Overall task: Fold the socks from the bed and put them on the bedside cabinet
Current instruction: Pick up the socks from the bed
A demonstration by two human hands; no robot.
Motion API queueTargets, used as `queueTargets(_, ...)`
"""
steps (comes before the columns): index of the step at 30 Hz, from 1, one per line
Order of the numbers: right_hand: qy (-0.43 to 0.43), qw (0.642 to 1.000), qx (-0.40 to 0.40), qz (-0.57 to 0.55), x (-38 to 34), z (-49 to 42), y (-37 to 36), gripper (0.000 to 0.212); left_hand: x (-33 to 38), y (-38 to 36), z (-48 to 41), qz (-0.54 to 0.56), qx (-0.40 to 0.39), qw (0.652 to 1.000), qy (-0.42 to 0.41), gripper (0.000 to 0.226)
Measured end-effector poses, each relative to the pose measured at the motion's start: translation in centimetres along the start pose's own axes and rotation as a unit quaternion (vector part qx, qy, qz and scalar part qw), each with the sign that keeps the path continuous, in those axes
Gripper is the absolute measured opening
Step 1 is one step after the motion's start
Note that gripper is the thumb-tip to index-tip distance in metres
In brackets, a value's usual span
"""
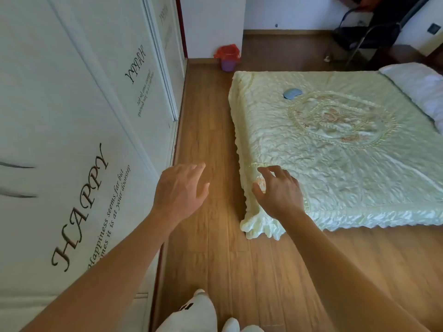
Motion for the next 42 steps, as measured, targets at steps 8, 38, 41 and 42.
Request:
queueTargets(8, 0.016, 1.000, -0.001, -0.008, -1.8, -6.6, -3.6, 0.046, -3.5, -3.3, -5.9, 0.007, 0.013, 1.000, 0.008, 0.054)
queueTargets(38, -0.007, 1.000, 0.016, -0.009, -7.0, -50.7, -20.6, 0.040, -20.4, -20.3, -49.0, 0.037, -0.004, 0.999, -0.025, 0.057)
queueTargets(41, -0.017, 1.000, 0.011, -0.014, -5.2, -56.3, -22.2, 0.042, -20.1, -22.3, -54.9, 0.045, -0.002, 0.999, -0.027, 0.055)
queueTargets(42, -0.021, 1.000, 0.008, -0.017, -4.6, -58.1, -22.7, 0.042, -19.8, -22.9, -56.9, 0.047, -0.003, 0.999, -0.026, 0.054)
Point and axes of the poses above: each hand's wrist, its own z-axis away from the middle knuckle, its own y-axis out of the back of the hand, x = y × z, the point moved 8 cm from there along -z, towards the middle knuckle, and after that the axes turned 14 degrees about x, right-handed, at the moved point
